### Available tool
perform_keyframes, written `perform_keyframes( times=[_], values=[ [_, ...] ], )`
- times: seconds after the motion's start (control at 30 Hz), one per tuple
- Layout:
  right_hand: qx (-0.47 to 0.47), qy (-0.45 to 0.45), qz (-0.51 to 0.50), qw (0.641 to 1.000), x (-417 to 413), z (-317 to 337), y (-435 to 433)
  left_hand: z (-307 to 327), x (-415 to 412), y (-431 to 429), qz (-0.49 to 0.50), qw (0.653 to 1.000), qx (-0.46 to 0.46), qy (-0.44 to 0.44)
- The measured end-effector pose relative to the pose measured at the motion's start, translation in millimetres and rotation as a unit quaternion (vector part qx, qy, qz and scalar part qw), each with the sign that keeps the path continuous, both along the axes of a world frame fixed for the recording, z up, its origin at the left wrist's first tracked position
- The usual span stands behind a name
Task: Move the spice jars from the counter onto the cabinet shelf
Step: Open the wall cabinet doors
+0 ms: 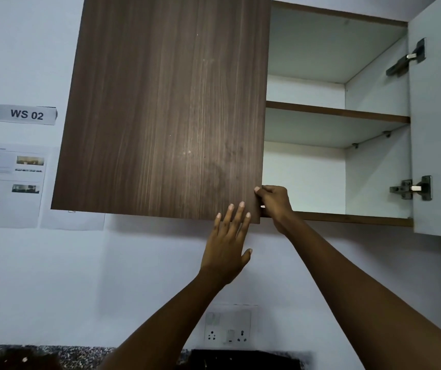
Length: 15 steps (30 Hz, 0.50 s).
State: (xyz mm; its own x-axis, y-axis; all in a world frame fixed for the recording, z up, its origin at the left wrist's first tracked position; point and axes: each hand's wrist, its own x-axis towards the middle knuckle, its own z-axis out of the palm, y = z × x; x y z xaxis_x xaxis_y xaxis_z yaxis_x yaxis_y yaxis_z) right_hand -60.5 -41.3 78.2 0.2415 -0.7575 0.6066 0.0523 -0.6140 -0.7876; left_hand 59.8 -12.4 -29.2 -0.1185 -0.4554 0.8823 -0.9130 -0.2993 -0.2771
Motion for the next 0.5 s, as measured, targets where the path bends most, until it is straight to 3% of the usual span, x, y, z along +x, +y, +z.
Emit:
perform_keyframes(
  times=[0.5],
  values=[
    [-0.055, -0.013, -0.006, 0.998, -44, -3, 85, -9, -36, 81, 0.013, 1.0, -0.02, -0.01]
  ],
)
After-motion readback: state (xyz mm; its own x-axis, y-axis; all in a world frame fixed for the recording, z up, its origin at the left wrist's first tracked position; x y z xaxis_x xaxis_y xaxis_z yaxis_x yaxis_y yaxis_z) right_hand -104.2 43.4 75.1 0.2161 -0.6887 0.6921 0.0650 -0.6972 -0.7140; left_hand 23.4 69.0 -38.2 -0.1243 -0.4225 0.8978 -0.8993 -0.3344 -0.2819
